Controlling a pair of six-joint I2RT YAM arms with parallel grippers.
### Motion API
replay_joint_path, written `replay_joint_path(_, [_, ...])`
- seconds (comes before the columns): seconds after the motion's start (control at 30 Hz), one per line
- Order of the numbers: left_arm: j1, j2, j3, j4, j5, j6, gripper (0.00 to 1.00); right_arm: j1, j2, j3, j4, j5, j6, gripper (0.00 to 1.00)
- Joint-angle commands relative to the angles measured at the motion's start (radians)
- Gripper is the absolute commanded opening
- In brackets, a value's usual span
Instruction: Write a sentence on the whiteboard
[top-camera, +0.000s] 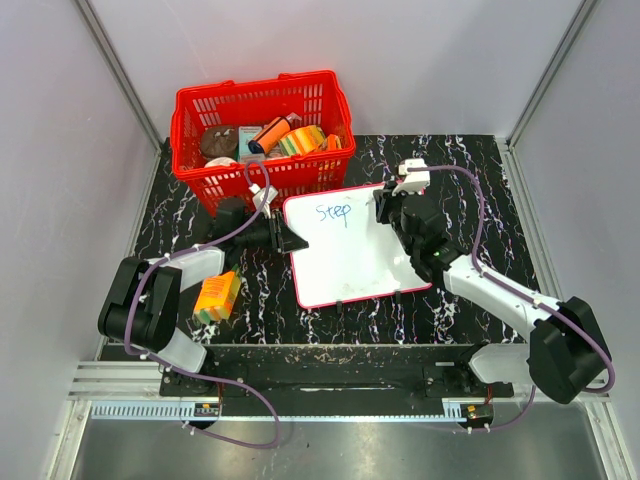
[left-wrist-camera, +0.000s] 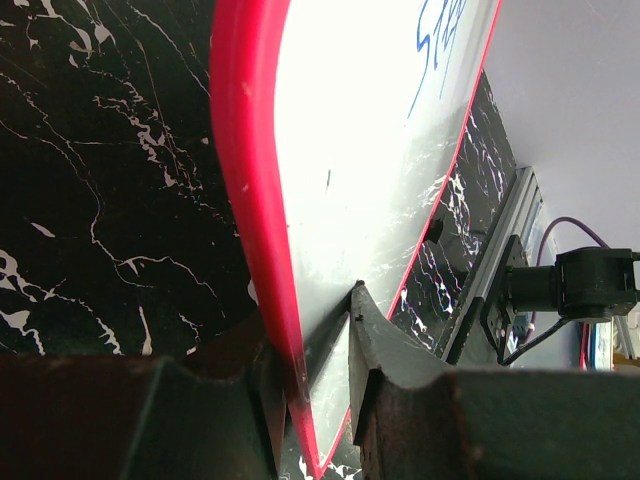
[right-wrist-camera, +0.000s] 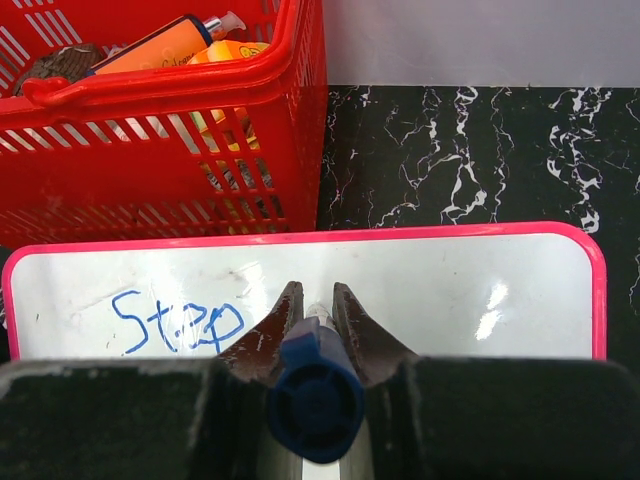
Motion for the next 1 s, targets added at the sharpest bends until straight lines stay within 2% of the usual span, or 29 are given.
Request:
replay_joint_path(0.0, [-0.031, 0.041, -0.008, -0.087, -0.176, 0.161, 0.00, -0.014, 0.002, 0.031, 0.035, 0.004, 0.012, 0.00])
replay_joint_path(0.97, [-0.030, 0.039, -0.006, -0.094, -0.179, 0.164, 0.00, -0.037, -0.038, -0.023, 0.012, -0.056, 0.044, 0.00])
